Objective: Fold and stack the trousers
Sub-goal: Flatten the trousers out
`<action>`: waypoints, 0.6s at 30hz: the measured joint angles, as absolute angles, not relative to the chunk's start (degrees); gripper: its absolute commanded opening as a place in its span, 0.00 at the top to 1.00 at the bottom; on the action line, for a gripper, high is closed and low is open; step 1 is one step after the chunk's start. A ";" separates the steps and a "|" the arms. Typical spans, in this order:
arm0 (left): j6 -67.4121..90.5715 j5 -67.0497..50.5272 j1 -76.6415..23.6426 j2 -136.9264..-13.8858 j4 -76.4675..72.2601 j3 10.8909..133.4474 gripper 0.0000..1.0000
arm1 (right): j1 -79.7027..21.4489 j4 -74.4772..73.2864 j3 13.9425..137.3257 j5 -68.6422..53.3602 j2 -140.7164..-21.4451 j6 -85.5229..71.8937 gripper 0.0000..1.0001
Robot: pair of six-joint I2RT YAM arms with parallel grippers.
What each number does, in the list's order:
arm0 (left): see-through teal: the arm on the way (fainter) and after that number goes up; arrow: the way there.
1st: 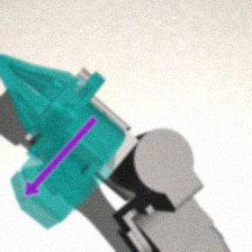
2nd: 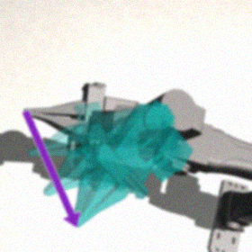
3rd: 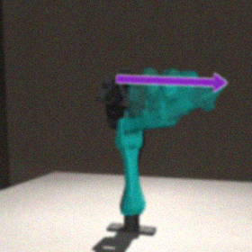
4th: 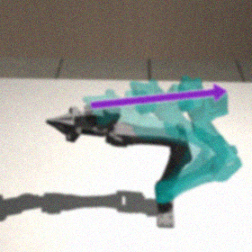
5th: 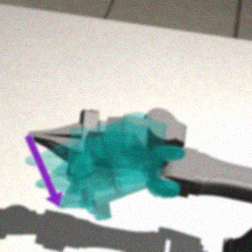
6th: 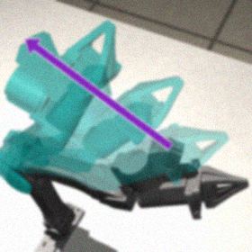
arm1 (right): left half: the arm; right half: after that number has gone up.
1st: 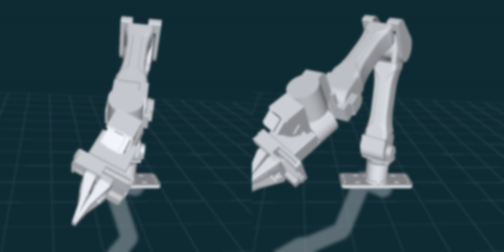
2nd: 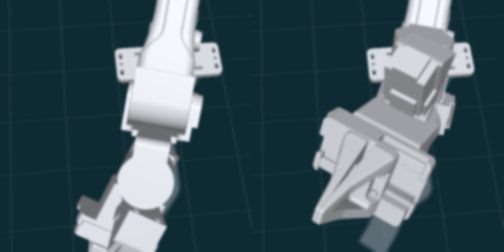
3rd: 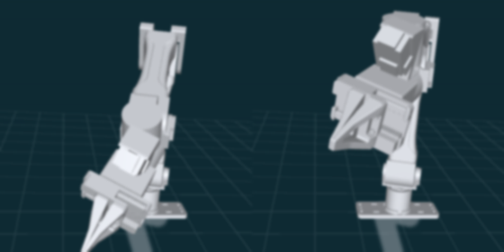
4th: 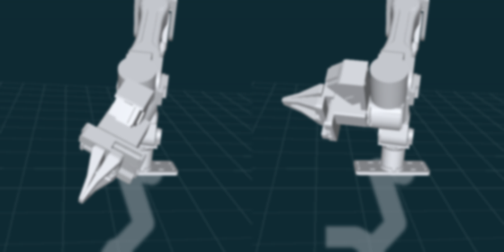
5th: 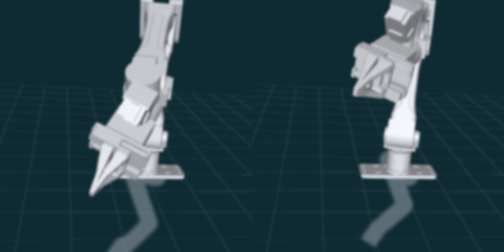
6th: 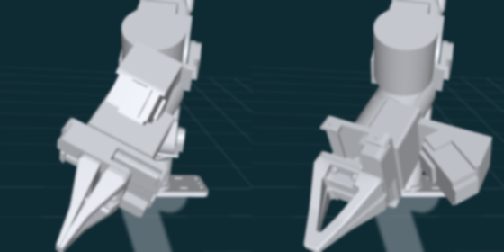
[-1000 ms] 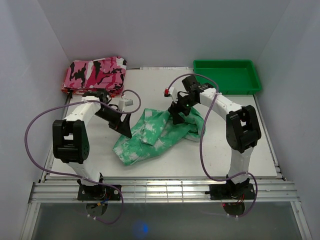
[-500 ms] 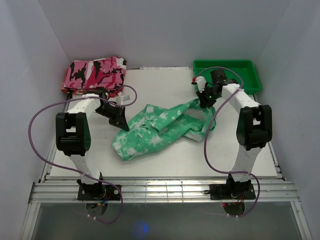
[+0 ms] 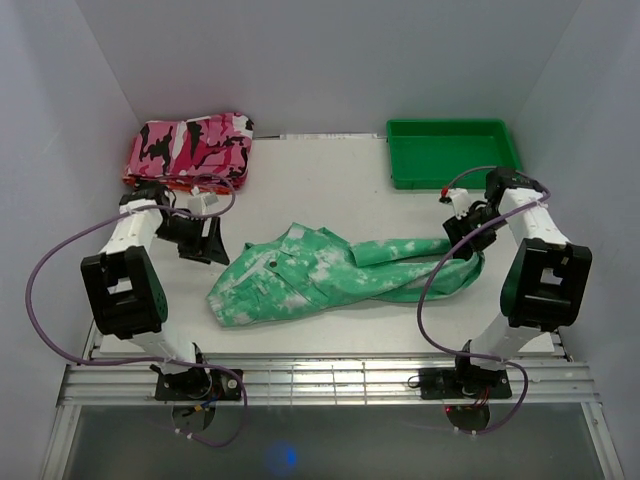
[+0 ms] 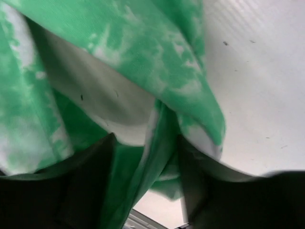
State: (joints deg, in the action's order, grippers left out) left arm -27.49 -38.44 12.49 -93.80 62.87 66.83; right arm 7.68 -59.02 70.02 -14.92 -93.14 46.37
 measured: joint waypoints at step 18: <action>-25.74 -33.47 -14.83 -127.74 56.82 109.86 0.12 | -4.71 -58.96 95.11 -21.23 -105.58 48.62 0.03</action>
